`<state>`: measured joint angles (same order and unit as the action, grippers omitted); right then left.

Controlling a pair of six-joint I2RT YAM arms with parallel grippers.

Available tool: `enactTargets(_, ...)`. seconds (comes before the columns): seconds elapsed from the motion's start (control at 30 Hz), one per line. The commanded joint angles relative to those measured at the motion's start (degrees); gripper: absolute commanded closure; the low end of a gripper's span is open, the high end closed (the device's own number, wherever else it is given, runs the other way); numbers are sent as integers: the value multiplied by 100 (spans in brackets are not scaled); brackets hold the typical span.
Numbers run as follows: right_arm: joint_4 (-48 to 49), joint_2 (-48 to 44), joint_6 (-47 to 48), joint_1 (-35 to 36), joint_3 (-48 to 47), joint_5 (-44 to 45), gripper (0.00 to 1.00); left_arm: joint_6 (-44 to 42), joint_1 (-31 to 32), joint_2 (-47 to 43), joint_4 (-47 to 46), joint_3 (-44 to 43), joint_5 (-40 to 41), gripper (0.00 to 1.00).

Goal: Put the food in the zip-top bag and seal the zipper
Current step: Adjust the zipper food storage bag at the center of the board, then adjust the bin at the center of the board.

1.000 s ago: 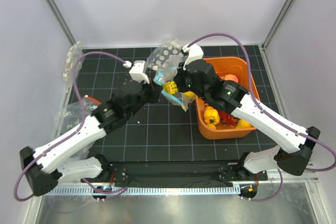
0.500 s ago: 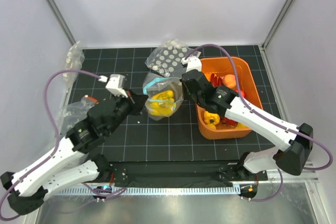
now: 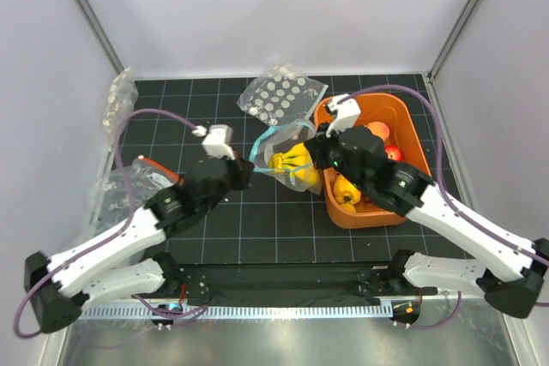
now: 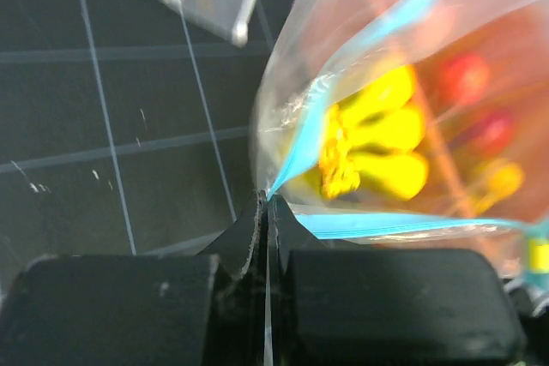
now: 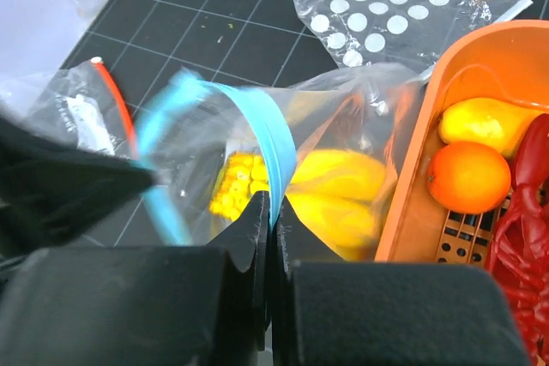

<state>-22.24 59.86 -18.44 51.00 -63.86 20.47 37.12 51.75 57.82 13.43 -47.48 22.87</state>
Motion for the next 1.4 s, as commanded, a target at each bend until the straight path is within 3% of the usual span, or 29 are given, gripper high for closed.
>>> enactTargets(0.0,1,649,77,-3,-443,221,99,-266,-68,-1157,-558,387,858,99)
enactTargets(0.13,176,870,60,-3,-348,-78,96,-522,-68,-1476,-868,670,973,99)
enactTargets(0.2,298,888,77,6,-268,-139,88,-653,-68,-1309,-912,618,991,100)
enactTargets(0.43,124,1081,77,-20,-347,-52,82,-847,-68,-676,-877,416,1184,100)
enactTargets(0.5,88,1072,77,-20,-347,-61,71,-882,-68,-623,-912,415,1228,99)
enactTargets(0.6,45,985,42,-99,-329,53,65,-952,-68,-684,-1009,485,1386,100)
enactTargets(0.67,9,888,-19,-239,-286,220,57,-996,-68,-781,-1158,608,1387,100)
enactTargets(0.8,-131,485,-273,-1037,-67,458,53,-1076,-68,-1123,-1499,863,1142,100)
enactTargets(0.9,-228,334,-589,-1829,101,414,39,-1154,-68,-1326,-1756,1030,869,100)
enactTargets(0.93,-237,325,-643,-1944,136,414,25,-1198,-68,-1370,-1852,1057,807,99)
enactTargets(1.03,-351,438,-907,-2191,180,712,2,-1225,-59,-1370,-1879,1075,605,100)
enactTargets(1.17,-571,737,-1267,-2340,145,1380,0,-1225,-68,-1353,-1879,1092,481,100)
enactTargets(1.37,-169,1037,-980,-2455,189,189,1,-1251,-68,-1335,-1871,1110,481,99)
